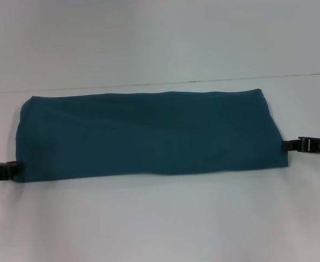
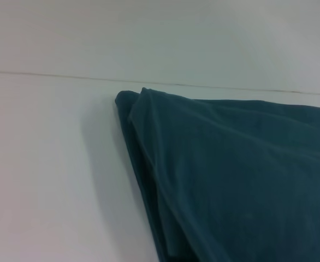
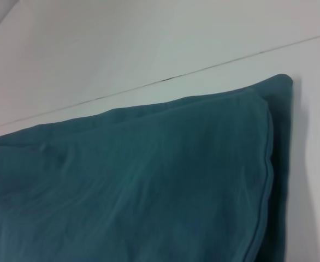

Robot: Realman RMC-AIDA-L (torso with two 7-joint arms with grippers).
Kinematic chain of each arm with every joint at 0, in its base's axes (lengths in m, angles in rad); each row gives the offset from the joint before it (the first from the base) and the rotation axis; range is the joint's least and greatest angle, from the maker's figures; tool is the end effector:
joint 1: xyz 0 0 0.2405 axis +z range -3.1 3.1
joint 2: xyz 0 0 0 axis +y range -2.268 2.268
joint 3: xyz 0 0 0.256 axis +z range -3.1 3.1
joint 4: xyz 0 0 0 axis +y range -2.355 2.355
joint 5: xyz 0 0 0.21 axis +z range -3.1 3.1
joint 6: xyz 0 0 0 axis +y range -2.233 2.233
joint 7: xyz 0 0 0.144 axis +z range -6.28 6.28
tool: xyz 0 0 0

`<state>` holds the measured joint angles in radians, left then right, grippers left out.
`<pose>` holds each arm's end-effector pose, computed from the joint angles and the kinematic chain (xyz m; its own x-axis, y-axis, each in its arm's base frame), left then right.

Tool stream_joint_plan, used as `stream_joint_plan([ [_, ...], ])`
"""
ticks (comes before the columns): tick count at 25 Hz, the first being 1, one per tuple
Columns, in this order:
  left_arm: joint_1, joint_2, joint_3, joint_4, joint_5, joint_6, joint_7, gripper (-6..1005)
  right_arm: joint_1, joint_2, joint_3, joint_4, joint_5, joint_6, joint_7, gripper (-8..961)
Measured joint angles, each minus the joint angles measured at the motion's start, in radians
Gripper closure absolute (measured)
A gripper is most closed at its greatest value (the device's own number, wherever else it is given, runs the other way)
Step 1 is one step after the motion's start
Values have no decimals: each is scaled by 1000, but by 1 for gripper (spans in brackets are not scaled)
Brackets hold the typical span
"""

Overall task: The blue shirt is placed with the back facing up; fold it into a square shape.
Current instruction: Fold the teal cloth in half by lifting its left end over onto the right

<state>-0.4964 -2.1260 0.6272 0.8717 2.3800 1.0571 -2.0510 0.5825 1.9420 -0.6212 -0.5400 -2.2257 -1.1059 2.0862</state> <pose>-0.3363 0.3663 0.0382 0.4923 0.7191 0.4904 0.8474 -0.2674 -0.4587 0.3447 0.3780 0.0482 0.3260 -0.7814 -0.5320 -0.9408 -0.2132 -0.2634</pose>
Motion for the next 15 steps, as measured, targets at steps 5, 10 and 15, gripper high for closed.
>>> stream_joint_plan([
  [5, -1, 0, -1, -1, 1, -7, 0, 834, 0, 1, 0, 0, 0, 0, -1, 945],
  [10, -2, 0, 0, 0, 1, -18, 0, 936, -1, 2, 0, -1, 0, 0, -2, 944],
  [15, 5, 1, -7, 18, 2, 5, -9, 953, -13, 2, 13, -2, 0, 2, -4, 944],
])
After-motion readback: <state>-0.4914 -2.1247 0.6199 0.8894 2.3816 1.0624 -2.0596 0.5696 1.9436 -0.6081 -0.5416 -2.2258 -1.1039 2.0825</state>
